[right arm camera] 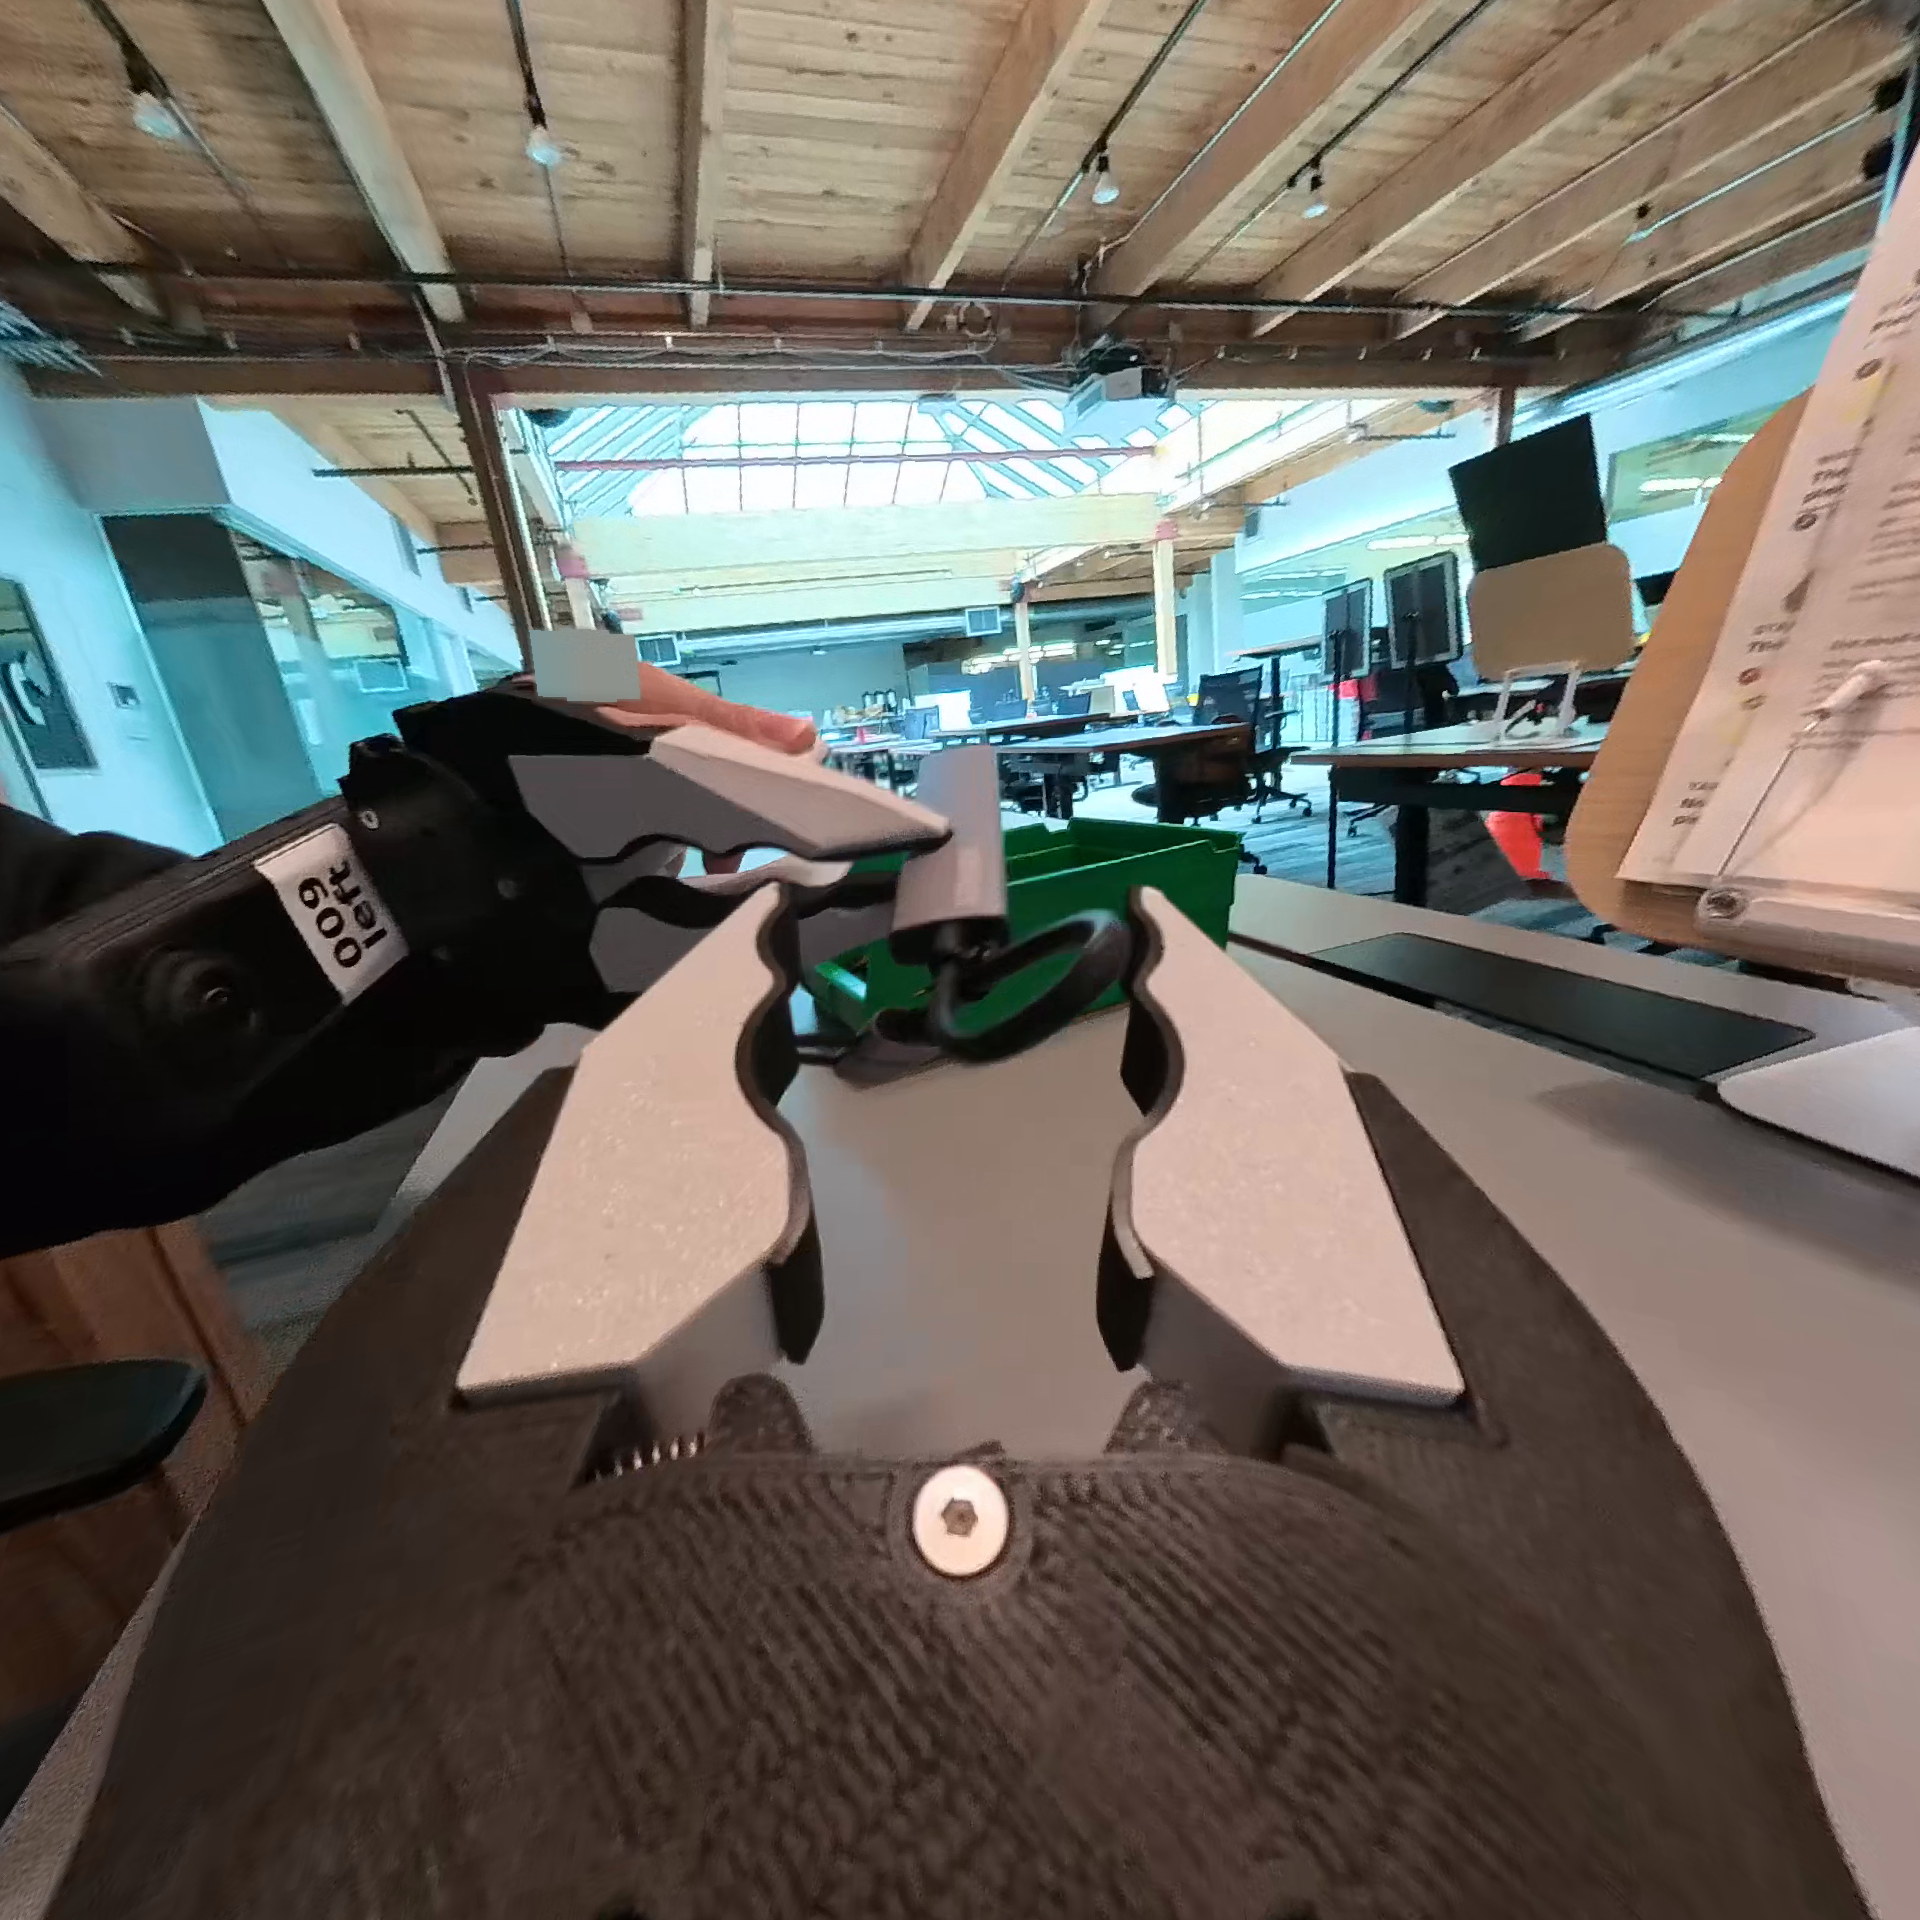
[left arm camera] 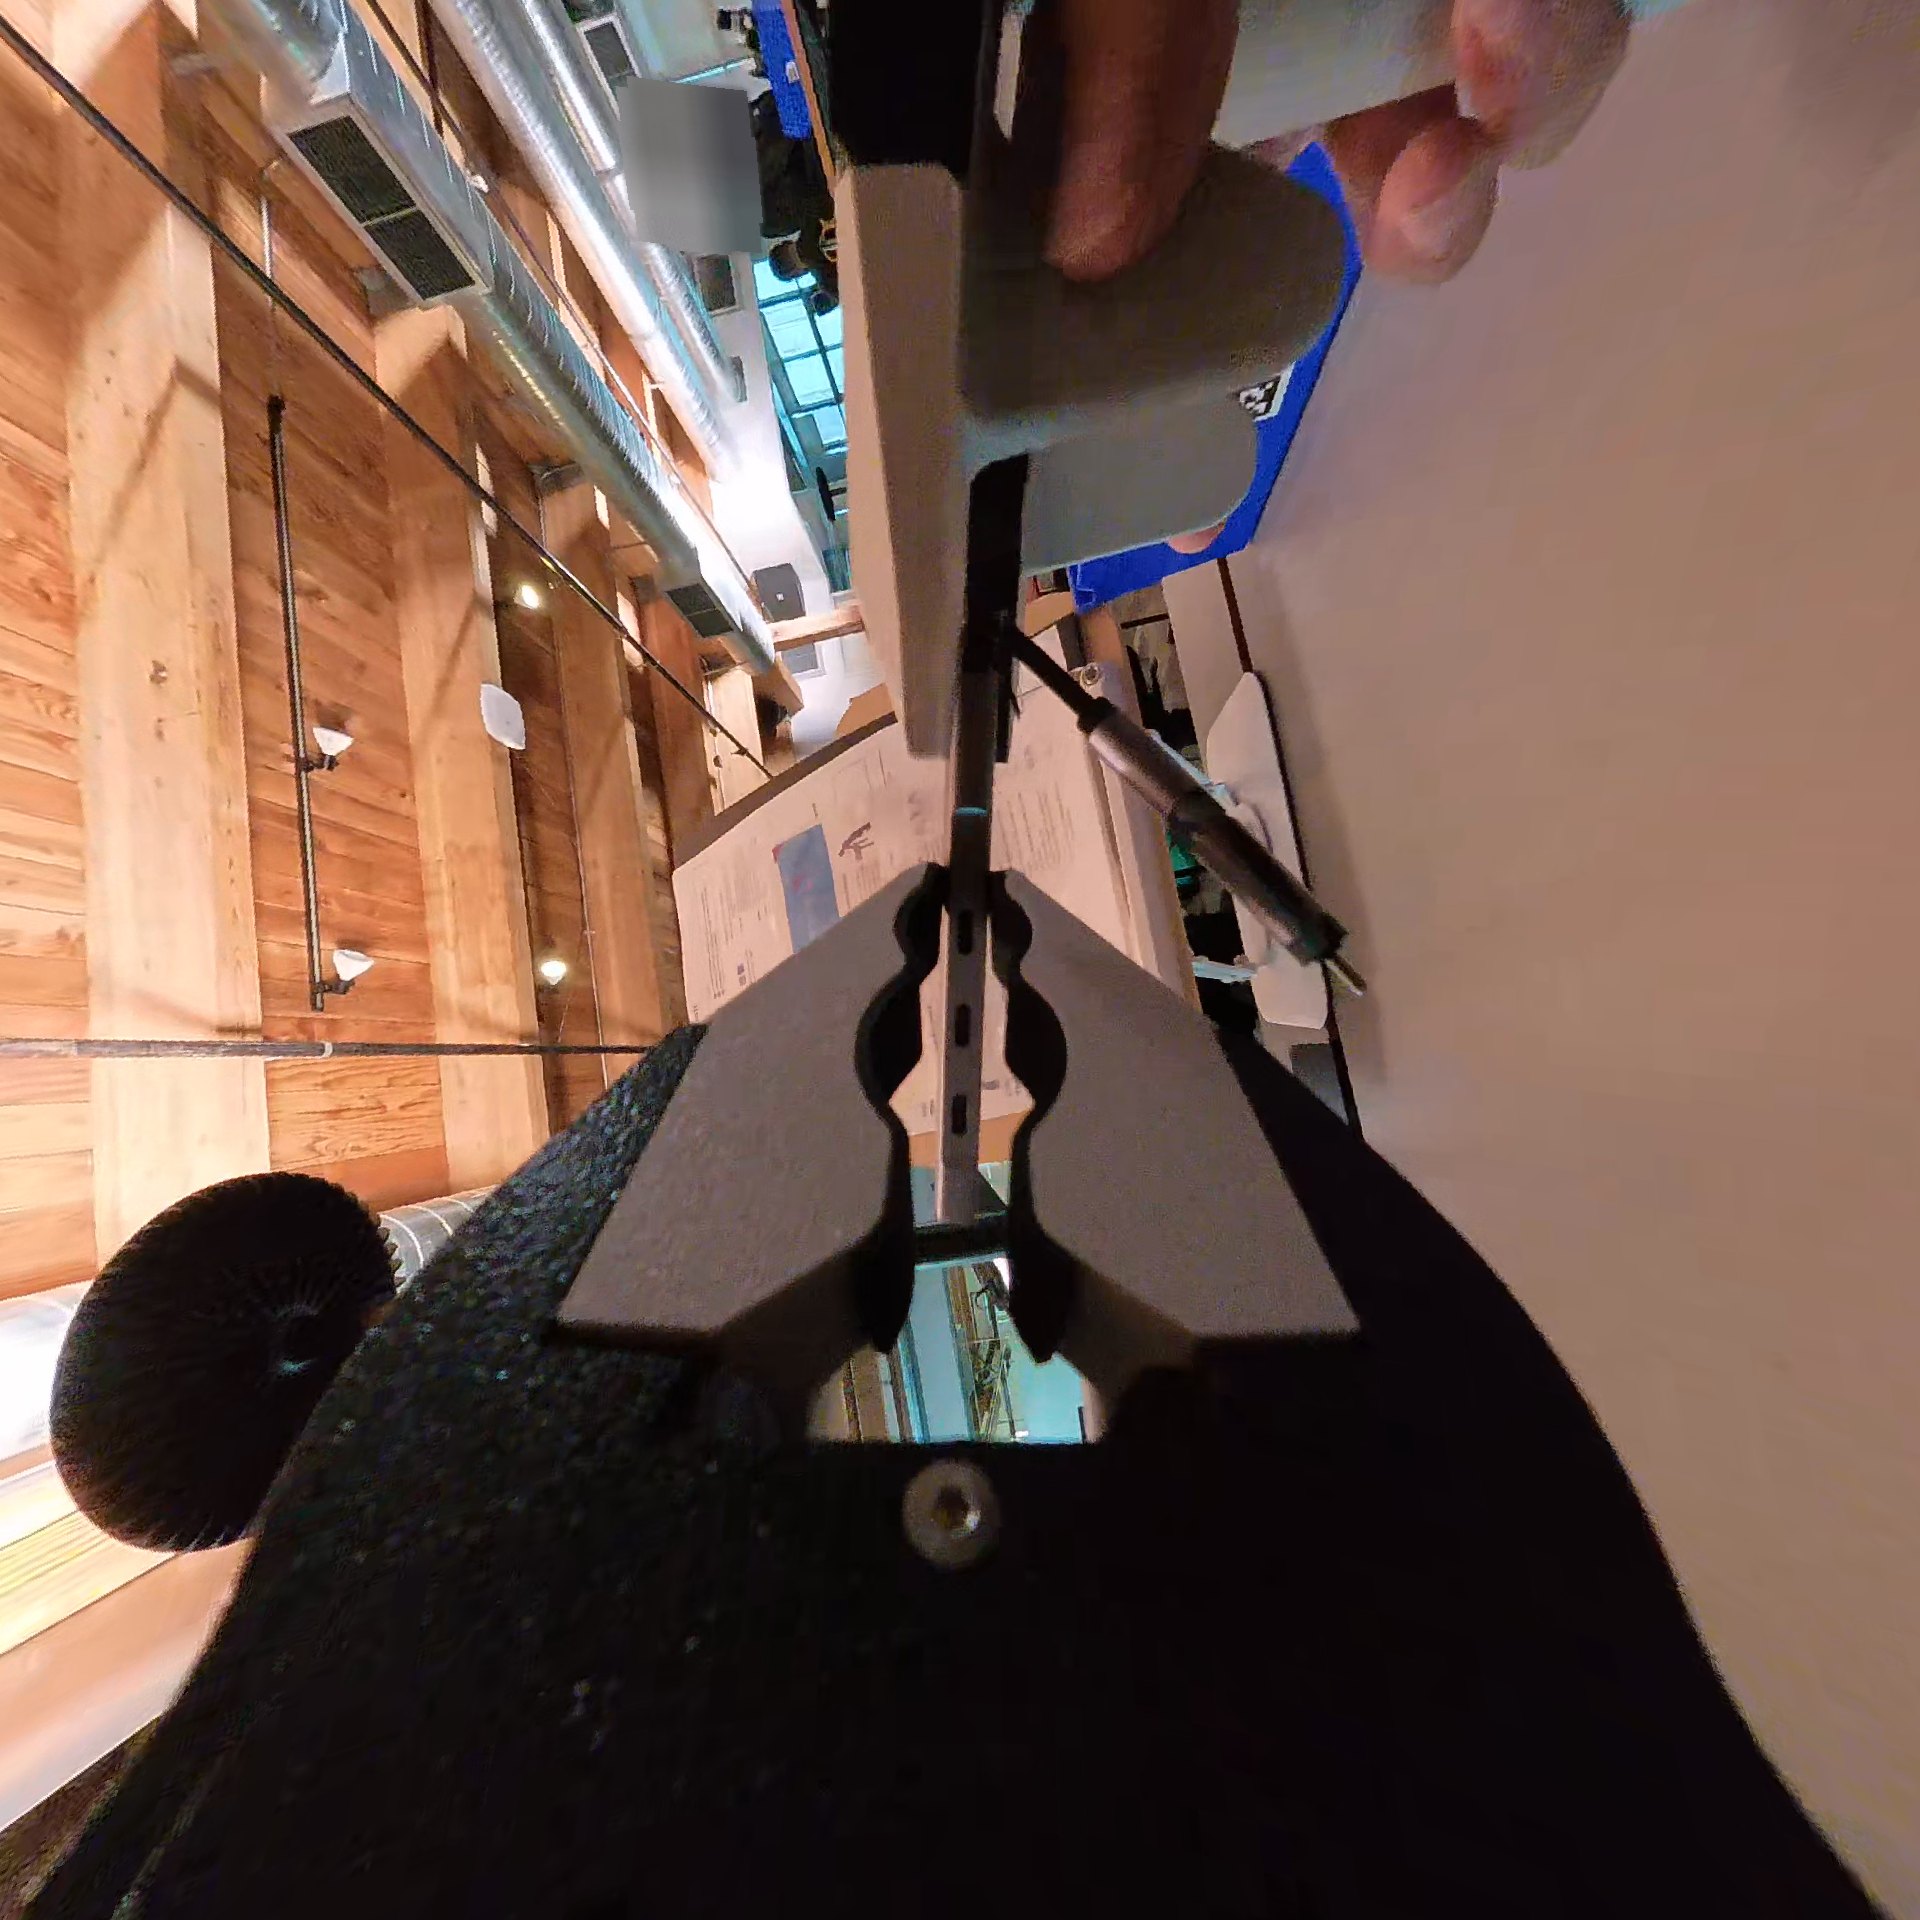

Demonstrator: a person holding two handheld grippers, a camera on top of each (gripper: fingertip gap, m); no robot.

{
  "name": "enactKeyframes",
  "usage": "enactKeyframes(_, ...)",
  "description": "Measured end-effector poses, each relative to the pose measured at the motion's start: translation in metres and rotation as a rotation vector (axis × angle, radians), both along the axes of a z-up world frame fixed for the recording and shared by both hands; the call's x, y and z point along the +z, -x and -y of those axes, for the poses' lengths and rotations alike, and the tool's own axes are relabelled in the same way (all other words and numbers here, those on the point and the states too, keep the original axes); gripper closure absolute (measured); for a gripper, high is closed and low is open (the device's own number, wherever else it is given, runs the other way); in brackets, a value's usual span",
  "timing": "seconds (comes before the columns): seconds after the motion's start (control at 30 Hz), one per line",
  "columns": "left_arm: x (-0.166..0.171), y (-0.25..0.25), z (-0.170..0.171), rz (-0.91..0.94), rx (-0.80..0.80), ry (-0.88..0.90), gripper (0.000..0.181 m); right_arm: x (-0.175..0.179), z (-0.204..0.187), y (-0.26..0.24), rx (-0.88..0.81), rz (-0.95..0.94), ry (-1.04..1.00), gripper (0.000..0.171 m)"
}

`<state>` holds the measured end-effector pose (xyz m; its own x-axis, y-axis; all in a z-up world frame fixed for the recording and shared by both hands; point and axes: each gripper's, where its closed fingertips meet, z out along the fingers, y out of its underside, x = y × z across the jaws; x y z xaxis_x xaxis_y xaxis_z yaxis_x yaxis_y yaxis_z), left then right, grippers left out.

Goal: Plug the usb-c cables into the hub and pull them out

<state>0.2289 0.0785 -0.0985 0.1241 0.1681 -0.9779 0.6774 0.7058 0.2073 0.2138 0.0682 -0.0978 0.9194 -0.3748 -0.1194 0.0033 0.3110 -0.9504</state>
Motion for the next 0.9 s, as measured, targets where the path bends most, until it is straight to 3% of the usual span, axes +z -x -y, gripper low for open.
enactKeyframes(0.17,-0.002,0.006,0.007,-0.010,-0.025,-0.019,0.175,0.003,0.004,-0.001,-0.022,0.022,0.000,0.130)
enactKeyframes(0.33,0.000,0.006,0.010,-0.023,-0.021,-0.009,0.175,-0.005,-0.001,0.001,-0.026,0.041,0.067,0.134)
enactKeyframes(0.4,-0.002,0.006,0.012,-0.039,-0.029,-0.016,0.175,-0.006,-0.004,0.004,-0.007,0.054,0.080,0.147)
enactKeyframes(0.6,-0.002,0.005,0.015,-0.136,-0.031,0.072,0.174,-0.003,-0.001,0.001,-0.042,0.052,0.080,0.149)
enactKeyframes(0.67,0.009,0.000,0.011,-0.241,-0.007,0.232,0.166,0.003,0.007,-0.003,-0.051,0.013,0.002,0.149)
enactKeyframes(0.77,0.029,0.001,-0.007,-0.568,0.013,0.570,0.117,0.014,0.023,-0.007,-0.006,-0.055,-0.128,0.149)
enactKeyframes(0.9,0.048,0.005,-0.030,-1.109,-0.027,1.175,0.109,0.019,0.031,-0.007,0.002,-0.060,-0.166,0.148)
